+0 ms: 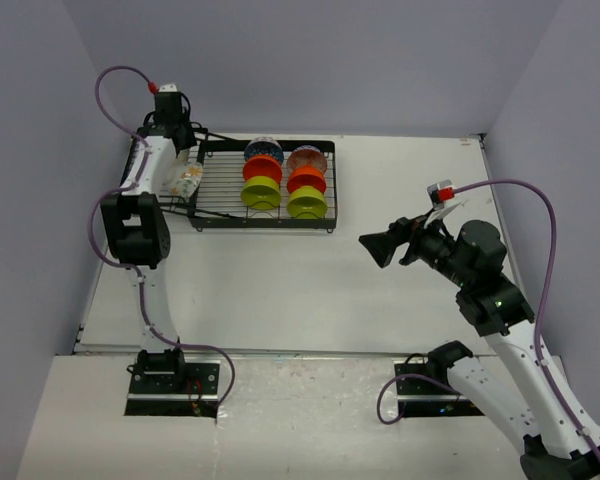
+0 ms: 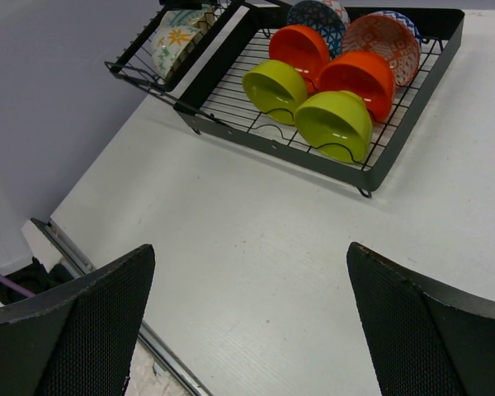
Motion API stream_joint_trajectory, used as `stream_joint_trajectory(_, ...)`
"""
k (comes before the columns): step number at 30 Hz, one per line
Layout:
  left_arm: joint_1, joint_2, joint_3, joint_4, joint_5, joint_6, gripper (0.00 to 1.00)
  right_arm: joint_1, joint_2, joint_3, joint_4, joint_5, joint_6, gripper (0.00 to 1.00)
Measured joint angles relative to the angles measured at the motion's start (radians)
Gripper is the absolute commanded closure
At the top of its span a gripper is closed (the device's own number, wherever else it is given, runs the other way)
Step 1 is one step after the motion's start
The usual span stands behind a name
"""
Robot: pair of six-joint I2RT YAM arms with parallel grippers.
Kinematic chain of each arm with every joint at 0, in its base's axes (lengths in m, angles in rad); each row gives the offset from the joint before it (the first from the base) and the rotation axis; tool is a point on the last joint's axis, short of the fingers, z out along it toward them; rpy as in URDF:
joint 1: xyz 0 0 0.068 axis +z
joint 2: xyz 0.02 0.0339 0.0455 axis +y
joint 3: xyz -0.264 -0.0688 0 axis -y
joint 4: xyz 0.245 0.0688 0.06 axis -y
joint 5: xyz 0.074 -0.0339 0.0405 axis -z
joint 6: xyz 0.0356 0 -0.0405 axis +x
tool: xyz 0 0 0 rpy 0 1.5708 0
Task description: Unload the bowls from the dish rack
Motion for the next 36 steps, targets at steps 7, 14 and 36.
stream_joint_trajectory(7,0.005,0.03,0.008,0.015,0.01,-0.006,0.66,0.0,0.0,0.0,0.0,0.0,0.0,0.01)
stream_joint_trajectory(14,0.003,0.045,0.023,0.002,0.006,-0.009,0.78,0.0,0.0,0.0,0.0,0.0,0.0,0.01)
stream_joint_trajectory(36,-0.016,0.066,0.095,-0.06,-0.008,0.003,1.0,0.0,-0.007,0.0,0.0,0.0,0.0,0.01)
